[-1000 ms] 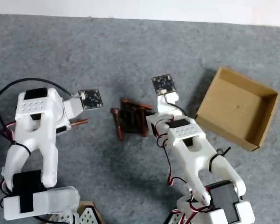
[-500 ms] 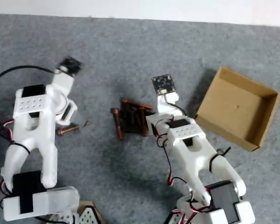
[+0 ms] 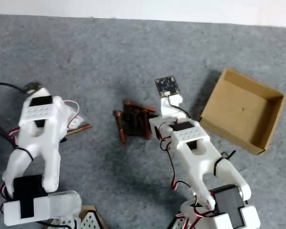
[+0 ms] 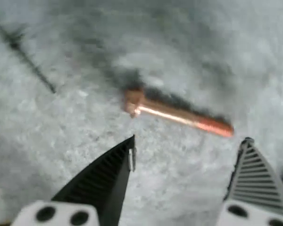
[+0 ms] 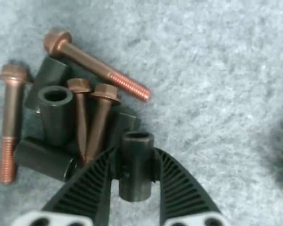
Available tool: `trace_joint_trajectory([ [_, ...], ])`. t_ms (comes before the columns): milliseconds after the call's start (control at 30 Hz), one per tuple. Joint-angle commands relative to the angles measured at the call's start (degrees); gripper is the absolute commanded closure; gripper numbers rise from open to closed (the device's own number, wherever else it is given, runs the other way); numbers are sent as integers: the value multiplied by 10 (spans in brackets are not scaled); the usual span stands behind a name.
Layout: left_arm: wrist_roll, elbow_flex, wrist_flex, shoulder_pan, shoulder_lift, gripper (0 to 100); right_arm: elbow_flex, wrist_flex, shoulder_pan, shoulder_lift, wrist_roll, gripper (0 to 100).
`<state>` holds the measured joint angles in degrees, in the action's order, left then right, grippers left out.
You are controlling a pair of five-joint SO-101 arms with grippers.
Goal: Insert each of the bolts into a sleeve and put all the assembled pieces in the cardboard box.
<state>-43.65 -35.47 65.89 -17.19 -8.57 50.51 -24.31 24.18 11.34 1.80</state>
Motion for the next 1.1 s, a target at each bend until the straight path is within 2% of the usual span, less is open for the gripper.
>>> trace_joint_trajectory([
  [0, -39, 20, 4, -11, -20, 691, -5, 12, 6, 26, 8, 994],
  [333, -76, 7, -39, -31, -20, 691, -5, 12, 7, 26, 8, 994],
  [567, -112, -64, -146, -22, -20, 691, -5, 12, 7, 26, 8, 994],
  [1067, -113, -101, -223, -23, 16, 692, -6, 12, 7, 26, 8, 994],
])
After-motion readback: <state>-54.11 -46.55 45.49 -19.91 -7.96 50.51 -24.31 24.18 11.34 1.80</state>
